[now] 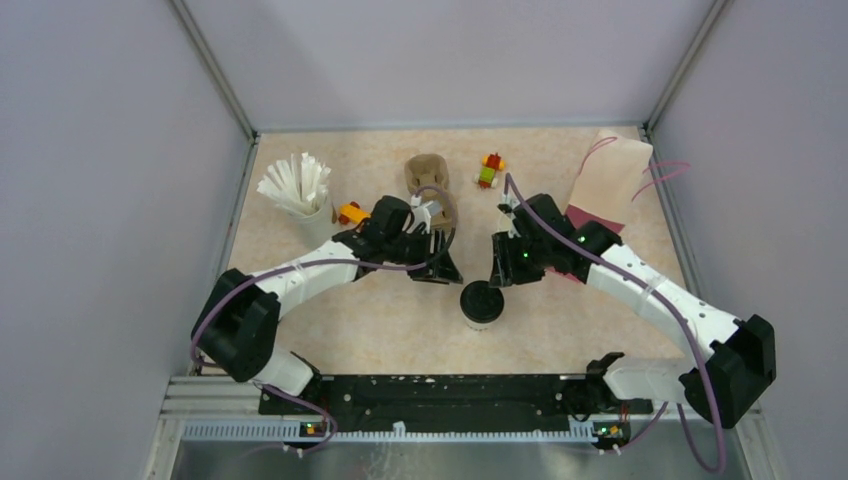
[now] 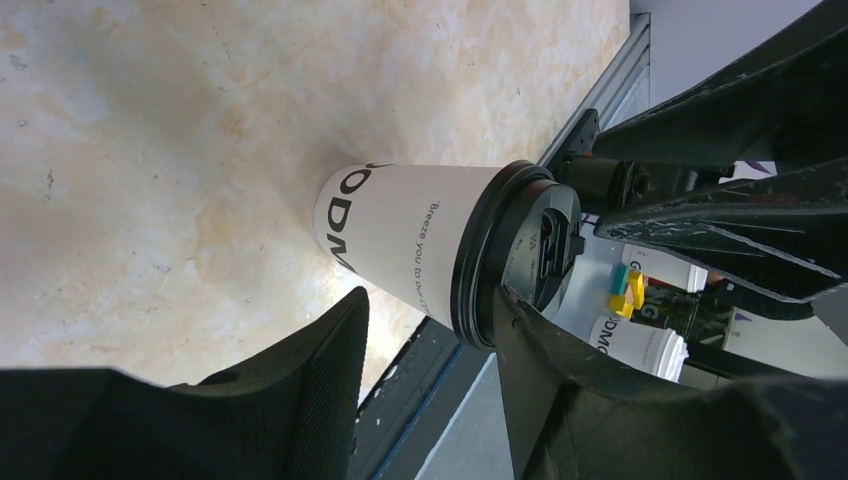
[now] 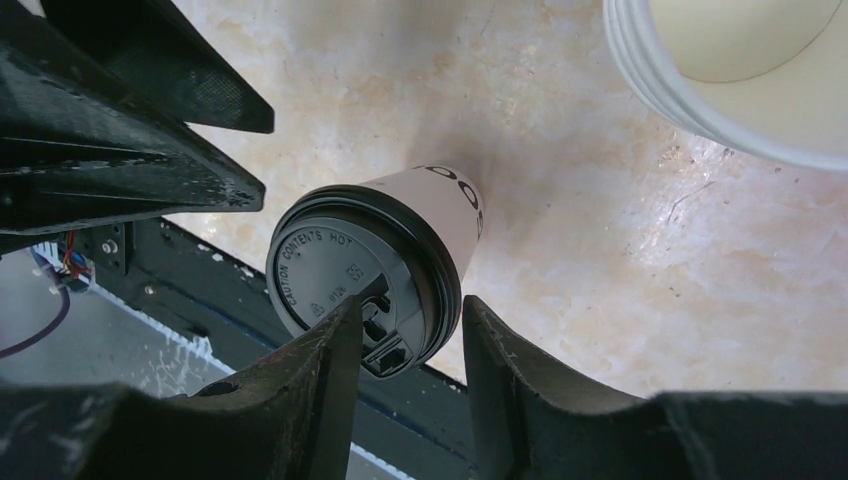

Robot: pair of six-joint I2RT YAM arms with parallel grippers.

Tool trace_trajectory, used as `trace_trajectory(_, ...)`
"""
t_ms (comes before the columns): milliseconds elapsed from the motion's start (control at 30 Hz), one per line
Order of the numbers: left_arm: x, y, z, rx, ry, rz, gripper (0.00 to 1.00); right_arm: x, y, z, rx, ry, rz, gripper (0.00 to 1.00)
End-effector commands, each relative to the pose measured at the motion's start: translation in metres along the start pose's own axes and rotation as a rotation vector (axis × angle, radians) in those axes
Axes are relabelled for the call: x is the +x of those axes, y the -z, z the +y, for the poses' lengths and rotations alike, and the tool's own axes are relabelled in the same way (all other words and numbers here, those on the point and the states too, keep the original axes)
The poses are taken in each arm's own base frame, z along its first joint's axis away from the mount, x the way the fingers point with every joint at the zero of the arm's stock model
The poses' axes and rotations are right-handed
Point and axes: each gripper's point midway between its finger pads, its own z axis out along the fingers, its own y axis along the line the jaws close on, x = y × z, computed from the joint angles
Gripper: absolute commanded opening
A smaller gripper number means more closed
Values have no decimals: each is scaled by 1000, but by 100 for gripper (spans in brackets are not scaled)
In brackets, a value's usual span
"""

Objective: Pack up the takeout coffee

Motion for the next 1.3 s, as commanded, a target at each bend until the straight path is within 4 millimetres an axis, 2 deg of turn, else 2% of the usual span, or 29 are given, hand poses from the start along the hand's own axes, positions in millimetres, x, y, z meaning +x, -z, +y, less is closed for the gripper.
trace_trajectory(0,-5,-8,-10,82,-57,1,55,-11,-2,5,-24,25,-41,40)
trace_trajectory(167,-6,-12,-10,105,-51,2,56,-6,-11,5,-37,30,-18,39)
trace_trajectory(333,-4,-17,-7,115,-53,10,58,0,-17,-2,-15,35,-12,36)
trace_trajectory(500,9,-24,-6,136,-57,60,63,11,-22,-7,-19,33,-5,33)
trace_trajectory(667,20,-28,-1,123,-63,77,64,14,-23,-10,-19,38,-14,32)
trace_trajectory(933,29,-32,22,19,-31,67,52,25,-29,-18,-5,46,-7,30)
trace_trajectory(1067,43,-33,37,-69,0,100,48,35,-35,-24,-3,43,-4,30)
trace_trajectory(1167,50,-33,37,-103,-12,101,48,39,-35,-24,-17,42,-17,30)
trace_trajectory(1267,54,-32,35,-115,7,102,48,34,-31,-23,-20,42,-43,32)
